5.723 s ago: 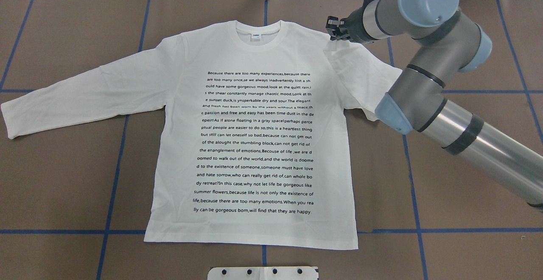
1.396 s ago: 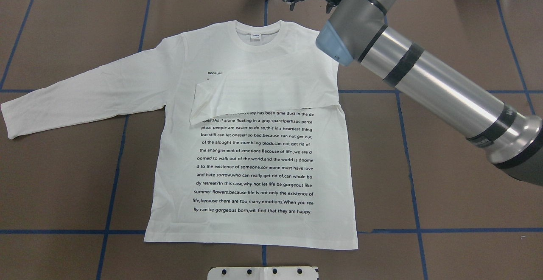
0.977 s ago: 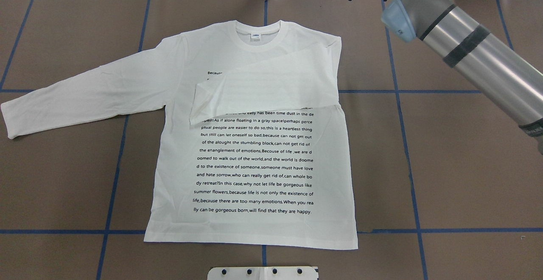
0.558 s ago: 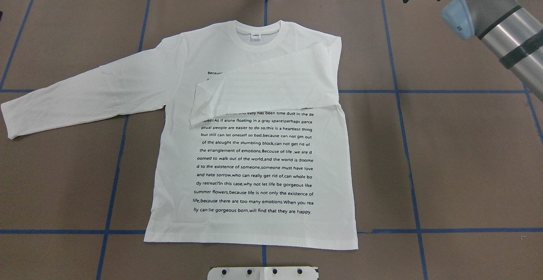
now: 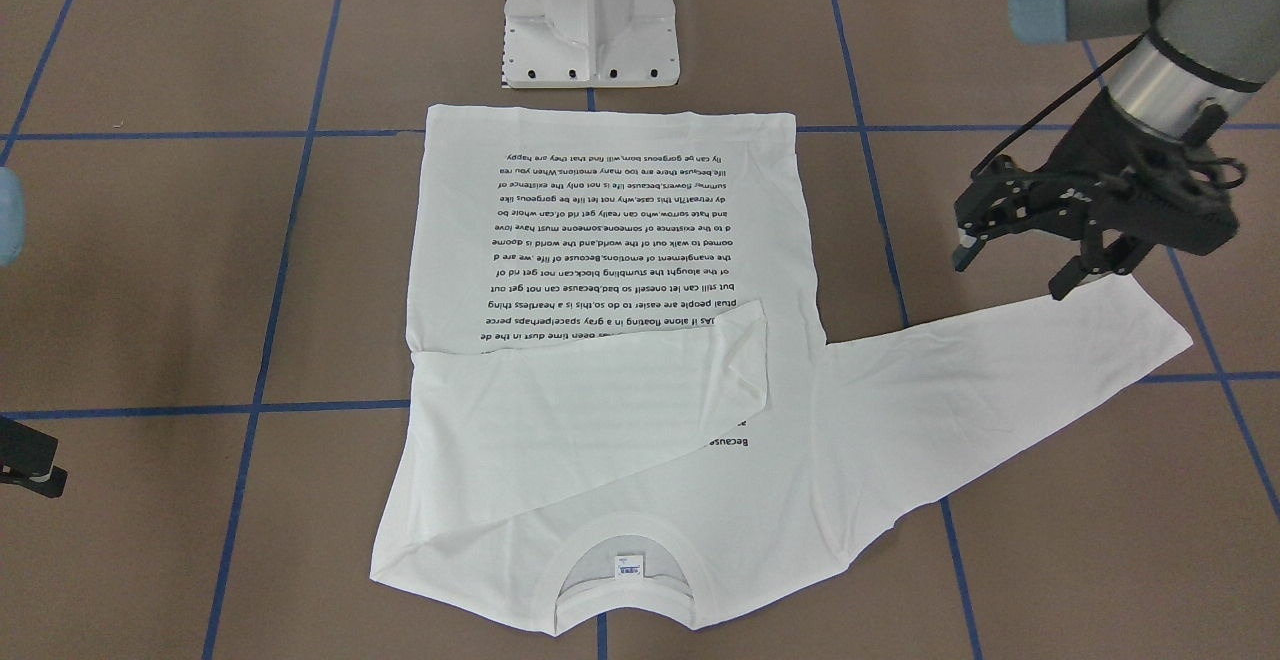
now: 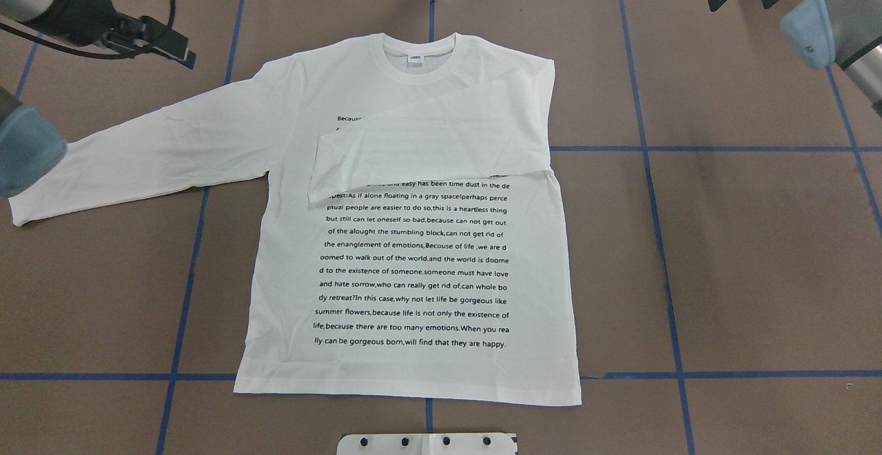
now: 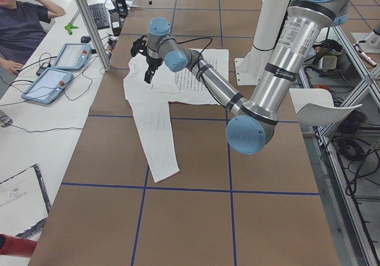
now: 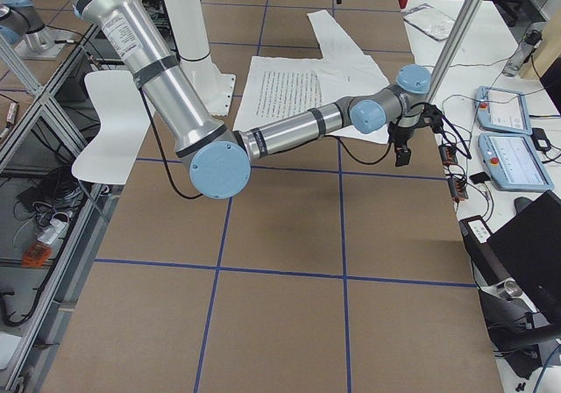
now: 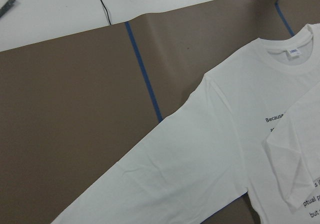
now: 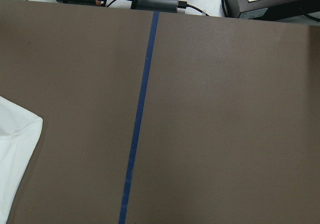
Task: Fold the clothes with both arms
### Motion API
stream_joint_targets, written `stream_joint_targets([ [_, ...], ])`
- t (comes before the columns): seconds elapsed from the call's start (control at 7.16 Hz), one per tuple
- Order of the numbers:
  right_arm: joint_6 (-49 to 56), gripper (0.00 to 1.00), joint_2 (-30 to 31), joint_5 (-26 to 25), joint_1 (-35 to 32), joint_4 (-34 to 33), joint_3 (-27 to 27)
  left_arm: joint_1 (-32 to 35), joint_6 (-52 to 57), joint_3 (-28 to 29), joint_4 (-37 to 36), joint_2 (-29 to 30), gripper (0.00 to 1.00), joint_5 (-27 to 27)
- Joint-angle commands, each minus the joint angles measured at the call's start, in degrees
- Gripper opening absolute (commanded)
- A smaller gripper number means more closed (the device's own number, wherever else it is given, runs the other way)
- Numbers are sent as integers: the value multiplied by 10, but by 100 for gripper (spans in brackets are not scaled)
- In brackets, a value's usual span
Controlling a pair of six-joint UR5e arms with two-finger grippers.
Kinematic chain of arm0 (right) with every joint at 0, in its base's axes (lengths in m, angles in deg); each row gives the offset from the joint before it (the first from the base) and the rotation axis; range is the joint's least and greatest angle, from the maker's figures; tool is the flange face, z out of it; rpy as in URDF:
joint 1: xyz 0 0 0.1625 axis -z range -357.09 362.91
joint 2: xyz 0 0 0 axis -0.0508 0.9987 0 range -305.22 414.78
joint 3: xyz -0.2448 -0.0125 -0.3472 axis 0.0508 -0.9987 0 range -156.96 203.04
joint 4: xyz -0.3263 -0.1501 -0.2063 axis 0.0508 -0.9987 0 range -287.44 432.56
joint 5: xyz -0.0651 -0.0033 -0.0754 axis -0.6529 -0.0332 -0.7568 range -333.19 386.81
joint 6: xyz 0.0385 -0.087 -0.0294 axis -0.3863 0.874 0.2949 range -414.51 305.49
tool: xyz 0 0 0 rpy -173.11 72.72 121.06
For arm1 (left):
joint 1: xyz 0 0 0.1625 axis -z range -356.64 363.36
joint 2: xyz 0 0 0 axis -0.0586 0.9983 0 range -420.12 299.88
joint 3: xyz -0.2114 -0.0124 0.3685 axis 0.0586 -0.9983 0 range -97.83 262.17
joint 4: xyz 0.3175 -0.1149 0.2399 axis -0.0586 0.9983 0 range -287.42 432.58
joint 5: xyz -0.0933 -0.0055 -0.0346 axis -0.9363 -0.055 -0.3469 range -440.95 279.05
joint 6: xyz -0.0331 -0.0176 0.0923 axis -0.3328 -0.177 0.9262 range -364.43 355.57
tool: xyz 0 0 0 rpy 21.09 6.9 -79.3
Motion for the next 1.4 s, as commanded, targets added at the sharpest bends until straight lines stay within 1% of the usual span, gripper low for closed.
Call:
stream_joint_targets([
  [0.0,0,100,9,8,-2,1,4,-84,-119,101,-1,96,100,73],
  [0.14,0,100,9,7,-5,0,3,-112,-163,143,0,129,100,101],
  [0.28,0,100,8,6,-5,-1,3,-122,-165,182,1,148,100,110],
  [0.42,0,100,8,6,-5,-2,2,-140,-197,217,1,170,100,163],
  [0.56,-1,100,8,6,-4,-3,3,-157,-222,240,2,179,100,176],
  [0.84,-2,100,8,6,-4,-2,3,-188,-247,255,-4,180,100,214],
  [0.98,-3,100,8,6,-4,-2,3,-190,-249,255,-7,175,100,218],
  [1.26,-4,100,9,6,-4,-1,3,-201,-250,256,-42,179,100,241],
])
